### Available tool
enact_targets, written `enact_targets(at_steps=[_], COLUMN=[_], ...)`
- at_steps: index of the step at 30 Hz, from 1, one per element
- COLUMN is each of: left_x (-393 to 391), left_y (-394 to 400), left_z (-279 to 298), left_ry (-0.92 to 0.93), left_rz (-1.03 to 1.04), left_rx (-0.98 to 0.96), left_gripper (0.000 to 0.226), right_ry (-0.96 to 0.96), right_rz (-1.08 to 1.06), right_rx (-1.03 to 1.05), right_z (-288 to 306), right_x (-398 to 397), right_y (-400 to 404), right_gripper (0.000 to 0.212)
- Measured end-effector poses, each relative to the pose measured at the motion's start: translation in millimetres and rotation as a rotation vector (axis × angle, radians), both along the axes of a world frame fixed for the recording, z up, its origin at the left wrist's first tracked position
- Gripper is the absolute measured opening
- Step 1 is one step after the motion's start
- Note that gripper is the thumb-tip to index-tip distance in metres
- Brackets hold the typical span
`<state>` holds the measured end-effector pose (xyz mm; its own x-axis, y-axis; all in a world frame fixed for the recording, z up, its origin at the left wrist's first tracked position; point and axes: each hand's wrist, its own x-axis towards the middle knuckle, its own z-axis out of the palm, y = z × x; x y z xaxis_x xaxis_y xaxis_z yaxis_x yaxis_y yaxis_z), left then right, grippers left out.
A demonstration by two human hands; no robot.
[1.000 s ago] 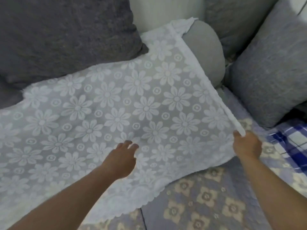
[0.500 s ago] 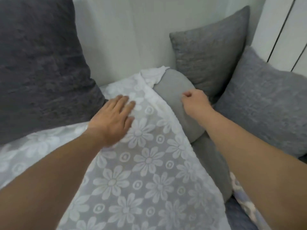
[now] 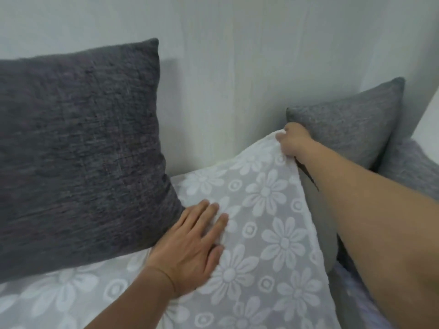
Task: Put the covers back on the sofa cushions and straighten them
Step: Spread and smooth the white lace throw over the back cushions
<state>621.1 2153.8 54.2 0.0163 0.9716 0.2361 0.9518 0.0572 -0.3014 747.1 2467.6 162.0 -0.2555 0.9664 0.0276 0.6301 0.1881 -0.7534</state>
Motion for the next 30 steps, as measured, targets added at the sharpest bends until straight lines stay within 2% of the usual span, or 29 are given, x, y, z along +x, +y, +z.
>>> enact_targets(at_steps=[3,6,8,9,11,13,15,18,21,24,27,30], left_x=[-4.4,-6.6,-6.6,-6.5,-7.4,-6.0,-2.0,-1.2,-7.3,18.2,25.0,13.5], left_y=[2.3,1.4,1.9,2.9,2.6,1.1,0.6,3.4,4.3,19.8,48.8,58.4], left_z=[-2.4,-4.3,-5.1,-4.5,-4.2,-1.7,0.6,-1.5,-0.6,17.8,24.1,11.7], left_ry=[-0.008,-0.032,-0.043,-0.057,-0.062,-0.08,-0.091,-0.11,-0.108,-0.124,-0.075,-0.084], left_rz=[-0.024,-0.024,-0.018,-0.018,-0.016,-0.01,-0.027,-0.05,0.015,0.103,0.054,0.065], left_rx=[0.041,0.028,0.009,0.014,0.029,0.017,0.015,0.023,-0.034,-0.015,-0.01,0.046], left_gripper=[0.063,0.063,0.063,0.064,0.064,0.065,0.065,0.064,0.063,0.065,0.065,0.064], right_ry=[0.065,-0.011,0.074,0.097,0.047,-0.052,-0.145,-0.178,-0.159,-0.263,-0.266,-0.323], right_rz=[-0.104,-0.175,-0.123,-0.091,-0.074,-0.135,-0.238,-0.362,-0.298,-0.135,-0.124,-0.185], right_rx=[0.078,-0.1,-0.252,-0.307,-0.323,-0.178,0.056,0.234,0.283,0.326,0.441,0.324], right_z=[-23.8,-37.1,-38.6,-36.4,-40.5,-51.1,-64.7,-85.2,-94.4,-80.9,-62.1,-78.9], right_x=[-9.5,3.0,19.8,28.5,39.7,43.4,37.4,21.7,14.0,34.3,37.3,27.6], right_y=[-0.6,-19.5,-33.0,-41.2,-49.8,-49.4,-51.9,-57.0,-57.7,-42.3,-26.0,-20.8], right_gripper=[0.038,0.055,0.062,0.058,0.036,0.036,0.033,0.026,0.026,0.024,0.018,0.029])
